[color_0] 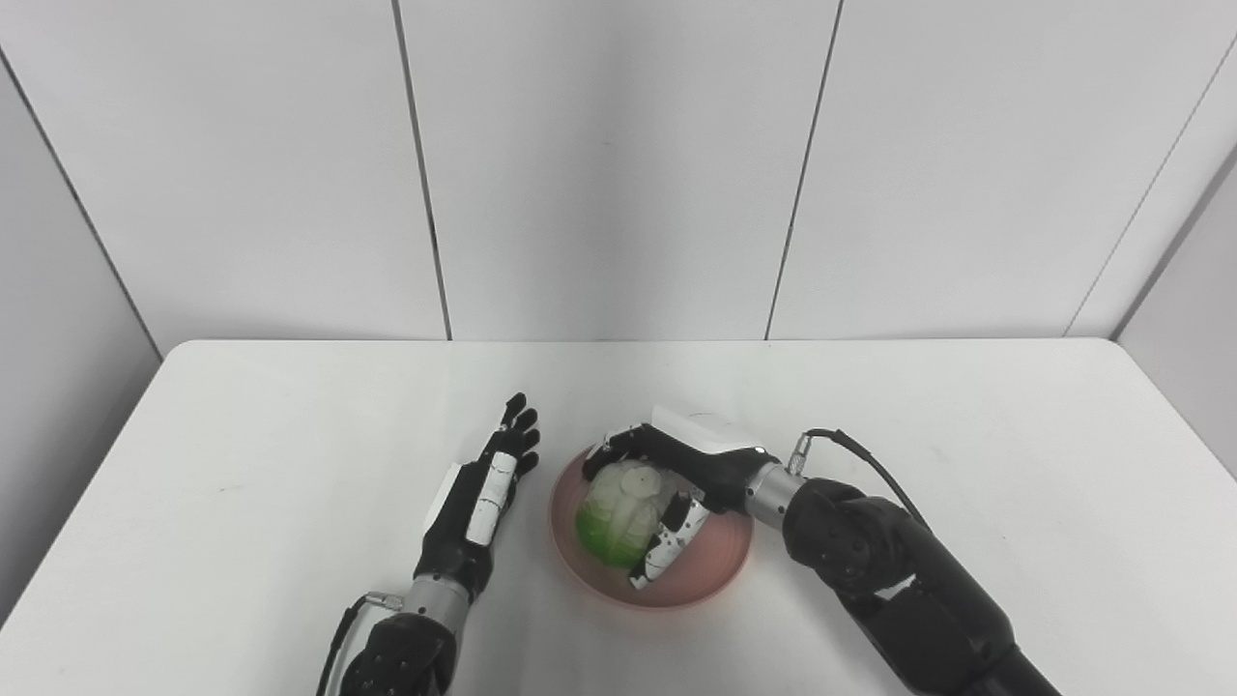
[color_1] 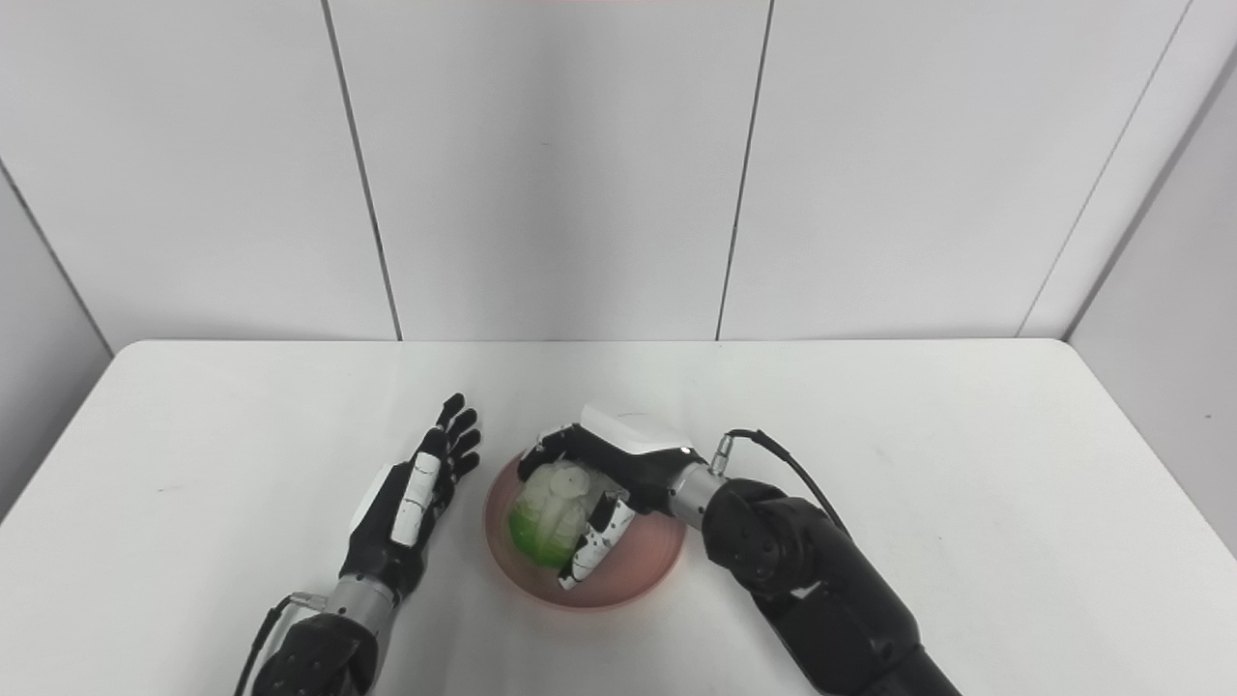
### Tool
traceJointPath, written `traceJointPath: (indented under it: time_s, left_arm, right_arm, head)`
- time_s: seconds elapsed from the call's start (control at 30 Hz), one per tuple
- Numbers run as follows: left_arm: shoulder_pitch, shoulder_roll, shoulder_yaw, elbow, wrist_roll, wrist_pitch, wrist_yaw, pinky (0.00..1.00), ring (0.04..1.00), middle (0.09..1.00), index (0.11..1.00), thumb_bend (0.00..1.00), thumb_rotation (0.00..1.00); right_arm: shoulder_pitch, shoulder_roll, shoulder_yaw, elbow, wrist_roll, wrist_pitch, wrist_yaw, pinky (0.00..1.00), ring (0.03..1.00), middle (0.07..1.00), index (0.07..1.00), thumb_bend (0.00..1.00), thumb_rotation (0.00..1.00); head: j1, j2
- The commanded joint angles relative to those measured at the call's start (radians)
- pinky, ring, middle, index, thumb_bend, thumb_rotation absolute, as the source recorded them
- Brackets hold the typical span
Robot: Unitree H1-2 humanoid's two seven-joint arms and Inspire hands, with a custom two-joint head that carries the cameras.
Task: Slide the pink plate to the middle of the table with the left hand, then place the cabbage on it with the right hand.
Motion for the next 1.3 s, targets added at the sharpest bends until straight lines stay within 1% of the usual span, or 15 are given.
traceJointPath:
  time_s: [0.0, 0.27, 0.37, 0.47, 0.53, 0.6, 0.67, 0.73, 0.83, 0.87, 0.93, 1.03, 1.07, 1.17, 1.27]
  left_arm:
    - [0.007, -0.022, -0.028, 0.03, 0.016, 0.051, -0.025, 0.95, 0.972, 0.984, 0.985, 0.82, 1.0]
    - [0.011, -0.022, -0.027, 0.026, 0.015, 0.055, -0.023, 0.95, 0.969, 0.982, 0.981, 0.83, 1.0]
    - [0.011, -0.021, -0.026, 0.028, 0.015, 0.05, -0.022, 0.94, 0.967, 0.983, 0.982, 0.82, 1.0]
    - [0.011, -0.023, -0.023, 0.03, 0.011, 0.05, -0.021, 0.94, 0.966, 0.983, 0.982, 0.82, 1.0]
    - [0.01, -0.019, -0.025, 0.033, 0.013, 0.051, -0.024, 0.95, 0.969, 0.985, 0.986, 0.82, 1.0]
    - [0.01, -0.016, -0.027, 0.031, 0.017, 0.059, -0.026, 0.95, 0.972, 0.987, 0.989, 0.84, 1.0]
    - [0.009, -0.016, -0.025, 0.034, 0.01, 0.064, -0.029, 0.97, 0.975, 0.989, 0.991, 0.85, 1.0]
    - [0.011, -0.017, -0.024, 0.034, 0.011, 0.06, -0.026, 0.97, 0.972, 0.984, 0.987, 0.84, 1.0]
    - [0.015, -0.017, -0.025, 0.025, 0.02, 0.066, -0.017, 0.96, 0.962, 0.974, 0.977, 0.84, 1.0]
    - [0.017, -0.017, -0.025, 0.021, 0.021, 0.07, -0.015, 0.94, 0.956, 0.968, 0.97, 0.83, 1.0]
    - [0.02, -0.017, -0.025, 0.015, 0.02, 0.078, -0.015, 0.93, 0.954, 0.967, 0.97, 0.83, 1.0]
    - [0.019, -0.015, -0.025, 0.016, 0.018, 0.083, -0.017, 0.94, 0.953, 0.969, 0.973, 0.84, 1.0]
    - [0.019, -0.015, -0.025, 0.015, 0.017, 0.086, -0.017, 0.94, 0.953, 0.969, 0.973, 0.84, 1.0]
    - [0.017, -0.015, -0.02, 0.026, 0.009, 0.072, -0.021, 0.95, 0.958, 0.974, 0.978, 0.83, 1.0]
    - [0.015, -0.01, -0.019, 0.032, 0.014, 0.057, -0.017, 0.94, 0.953, 0.97, 0.976, 0.81, 1.0]
  right_arm:
    - [-0.026, -0.013, -0.003, -0.038, -0.015, -0.017, 0.0, 0.66, 0.762, 0.775, 0.717, 0.9, 0.17]
    - [-0.024, -0.027, -0.009, -0.098, -0.066, 0.02, 0.028, 0.66, 0.792, 0.822, 0.749, 0.95, 0.2]
    - [-0.025, -0.037, -0.014, -0.134, -0.097, 0.037, 0.043, 0.67, 0.799, 0.829, 0.761, 0.96, 0.22]
    - [-0.031, -0.048, -0.025, -0.155, -0.097, 0.039, 0.057, 0.68, 0.802, 0.829, 0.767, 0.96, 0.25]
    - [-0.035, -0.056, -0.038, -0.172, -0.086, 0.04, 0.066, 0.68, 0.805, 0.831, 0.774, 0.97, 0.27]
    - [-0.037, -0.059, -0.058, -0.191, -0.062, 0.034, 0.073, 0.7, 0.809, 0.829, 0.776, 0.98, 0.25]
    - [-0.038, -0.058, -0.084, -0.216, -0.036, 0.049, 0.084, 0.7, 0.816, 0.835, 0.78, 0.98, 0.25]
    - [-0.042, -0.05, -0.116, -0.229, 0.01, 0.057, 0.086, 0.71, 0.823, 0.839, 0.788, 0.98, 0.26]
    - [-0.055, -0.046, -0.154, -0.219, 0.075, 0.039, 0.084, 0.74, 0.834, 0.847, 0.804, 0.99, 0.27]
    - [-0.062, -0.048, -0.163, -0.212, 0.093, 0.034, 0.086, 0.76, 0.844, 0.857, 0.824, 1.0, 0.32]
    - [-0.072, -0.056, -0.171, -0.202, 0.11, 0.03, 0.09, 0.77, 0.853, 0.868, 0.848, 1.0, 0.37]
    - [-0.08, -0.074, -0.176, -0.216, 0.117, 0.061, 0.112, 0.78, 0.876, 0.9, 0.903, 1.0, 0.46]
    - [-0.082, -0.079, -0.178, -0.224, 0.121, 0.081, 0.125, 0.78, 0.878, 0.904, 0.91, 1.0, 0.46]
    - [-0.083, -0.091, -0.192, -0.246, 0.147, 0.136, 0.156, 0.81, 0.923, 0.956, 0.962, 1.0, 0.53]
    - [-0.064, -0.09, -0.234, -0.265, 0.193, 0.184, 0.146, 0.84, 0.948, 0.979, 0.993, 1.0, 0.6]
  head:
    - [0.0, 0.003]
    - [-0.002, 0.005]
    - [-0.003, 0.005]
    - [-0.004, 0.005]
    - [-0.004, 0.005]
    - [-0.005, 0.005]
    - [-0.005, 0.005]
    - [-0.007, 0.002]
    - [-0.009, 0.001]
    - [-0.009, 0.001]
    - [-0.007, 0.001]
    - [-0.008, 0.0]
    - [-0.008, 0.0]
    - [-0.012, -0.008]
    - [-0.016, -0.016]
